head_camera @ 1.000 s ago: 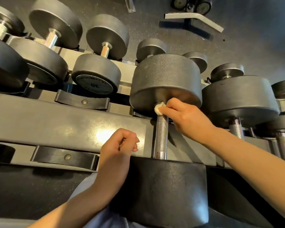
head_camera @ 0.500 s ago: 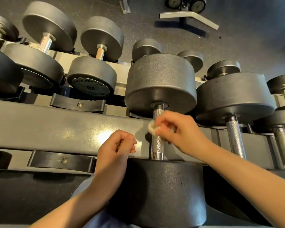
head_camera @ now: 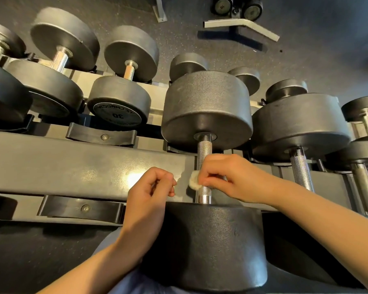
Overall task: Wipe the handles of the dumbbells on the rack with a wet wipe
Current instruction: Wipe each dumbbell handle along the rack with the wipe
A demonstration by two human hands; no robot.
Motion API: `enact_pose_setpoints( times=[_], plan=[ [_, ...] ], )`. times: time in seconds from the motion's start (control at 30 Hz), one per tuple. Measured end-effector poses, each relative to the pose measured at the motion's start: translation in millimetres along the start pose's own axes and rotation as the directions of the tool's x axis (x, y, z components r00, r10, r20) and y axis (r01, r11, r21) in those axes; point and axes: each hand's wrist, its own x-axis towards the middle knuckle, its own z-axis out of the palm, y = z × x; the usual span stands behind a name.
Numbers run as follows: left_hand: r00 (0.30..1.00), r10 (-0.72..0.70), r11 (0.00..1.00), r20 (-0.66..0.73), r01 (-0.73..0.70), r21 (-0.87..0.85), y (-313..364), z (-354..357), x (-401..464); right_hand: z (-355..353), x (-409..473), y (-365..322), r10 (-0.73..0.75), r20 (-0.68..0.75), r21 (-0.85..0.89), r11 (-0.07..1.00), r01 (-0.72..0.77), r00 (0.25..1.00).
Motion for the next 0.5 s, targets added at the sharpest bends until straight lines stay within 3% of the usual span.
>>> enact_pose_setpoints(
  times=[0.13, 0.23, 0.33, 0.5],
  plan=[
    [1.000, -0.003, 1.000, -0.007, 0.003, -0.003, -0.5, -0.5, 1.2, -6.0, 22.2, 19.1, -0.039, -0.309, -0.296, 0.953, -0.057, 0.950],
    [1.000, 0.027, 1.000, -0.015, -0.028, -0.005, -1.8, -1.1, 1.1, 3.1, 28.9, 20.2, -0.078, -0.366, -0.418, 0.904, -0.089, 0.927],
    [0.999, 0.042, 0.999, -0.018, -0.041, 0.016, -3.0, -0.6, 0.8, 1.3, 24.0, 14.1, 0.004, -0.354, -0.286, 0.952, -0.112, 0.935],
    [0.998, 0.054, 0.999, 0.010, -0.054, 0.008, -4.6, -1.6, -0.7, 3.8, -5.5, -4.8, 0.099, -0.085, 0.074, 0.993, -0.093, 0.991]
  ],
)
